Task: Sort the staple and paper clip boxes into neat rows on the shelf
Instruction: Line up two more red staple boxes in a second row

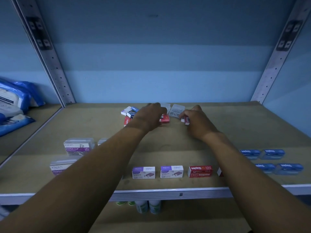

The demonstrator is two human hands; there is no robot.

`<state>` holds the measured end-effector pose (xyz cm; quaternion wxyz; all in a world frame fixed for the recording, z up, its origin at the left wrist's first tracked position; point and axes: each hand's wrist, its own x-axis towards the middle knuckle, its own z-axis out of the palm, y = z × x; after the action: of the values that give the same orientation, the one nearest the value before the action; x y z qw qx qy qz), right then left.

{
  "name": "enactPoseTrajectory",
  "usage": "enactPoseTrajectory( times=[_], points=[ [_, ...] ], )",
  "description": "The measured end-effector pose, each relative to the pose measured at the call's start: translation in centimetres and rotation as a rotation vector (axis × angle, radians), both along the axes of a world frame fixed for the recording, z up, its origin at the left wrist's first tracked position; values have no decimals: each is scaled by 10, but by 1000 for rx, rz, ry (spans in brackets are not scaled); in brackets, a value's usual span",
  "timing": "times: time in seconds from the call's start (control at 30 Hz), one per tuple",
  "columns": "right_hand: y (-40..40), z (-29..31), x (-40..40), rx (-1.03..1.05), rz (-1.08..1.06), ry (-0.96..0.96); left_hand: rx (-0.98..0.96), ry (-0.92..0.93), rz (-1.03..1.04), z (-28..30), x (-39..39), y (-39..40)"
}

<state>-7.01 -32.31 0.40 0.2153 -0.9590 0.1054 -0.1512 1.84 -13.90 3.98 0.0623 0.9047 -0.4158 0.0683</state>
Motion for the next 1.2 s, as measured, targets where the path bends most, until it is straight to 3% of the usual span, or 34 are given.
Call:
enactPoseTrajectory(
  times=[0.33,0.7,0.87,1.2],
  points=[
    [-9,-4,1,64,-20,-26,-2,-65,0,2,-10,1],
    [6,29,-34,285,8,0,-216,174,59,24,-49,24],
    [13,40,-57,252,85,92,-163,269,86,22,-73,40],
    [24,58,-88,261,312,214,-58,279,80,14,-96,55]
  ],
)
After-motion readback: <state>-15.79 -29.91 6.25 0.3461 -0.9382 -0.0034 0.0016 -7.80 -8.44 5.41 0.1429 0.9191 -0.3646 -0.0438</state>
